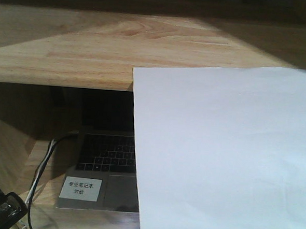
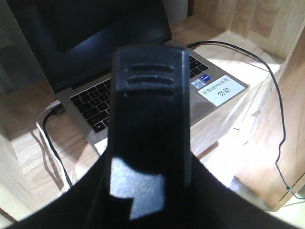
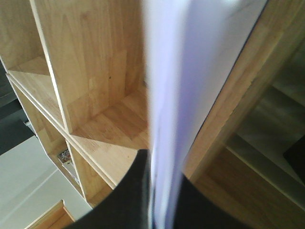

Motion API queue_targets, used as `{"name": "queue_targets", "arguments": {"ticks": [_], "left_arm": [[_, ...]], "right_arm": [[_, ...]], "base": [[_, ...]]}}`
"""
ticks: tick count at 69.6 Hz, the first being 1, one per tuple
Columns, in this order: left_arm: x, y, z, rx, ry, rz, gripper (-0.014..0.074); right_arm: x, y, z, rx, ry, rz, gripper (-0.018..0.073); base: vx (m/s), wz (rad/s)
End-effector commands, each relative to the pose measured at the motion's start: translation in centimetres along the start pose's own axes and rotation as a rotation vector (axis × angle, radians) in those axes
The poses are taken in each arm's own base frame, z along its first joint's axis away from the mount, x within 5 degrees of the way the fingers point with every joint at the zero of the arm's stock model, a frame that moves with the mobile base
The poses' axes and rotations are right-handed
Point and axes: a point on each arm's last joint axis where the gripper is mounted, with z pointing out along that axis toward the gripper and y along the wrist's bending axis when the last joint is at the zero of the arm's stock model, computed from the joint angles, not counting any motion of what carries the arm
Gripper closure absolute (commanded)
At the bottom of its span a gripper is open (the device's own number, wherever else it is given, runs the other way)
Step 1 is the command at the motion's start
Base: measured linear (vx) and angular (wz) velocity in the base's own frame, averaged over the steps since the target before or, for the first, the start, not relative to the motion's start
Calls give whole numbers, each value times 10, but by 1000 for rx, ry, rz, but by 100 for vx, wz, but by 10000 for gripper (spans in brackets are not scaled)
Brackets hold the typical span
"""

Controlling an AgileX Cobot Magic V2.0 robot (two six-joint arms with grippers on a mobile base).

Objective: Grab stapler and paper to desk for stapling
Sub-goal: 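Pinch the white paper with the right gripper and pull it off the shelf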

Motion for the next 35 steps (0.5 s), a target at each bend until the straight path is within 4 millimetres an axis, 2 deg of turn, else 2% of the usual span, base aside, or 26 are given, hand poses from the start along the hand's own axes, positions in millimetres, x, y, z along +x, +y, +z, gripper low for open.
{"name": "queue_targets", "arguments": {"ticks": [1, 35], "left_arm": [[-18, 1, -6, -18, -131, -19, 603], [-18, 1, -6, -18, -131, -19, 603]], "right_arm": [[0, 4, -1, -49, -9, -23, 565], [0, 4, -1, -51, -7, -26, 565]], "base": [[0, 0], [0, 0]]}}
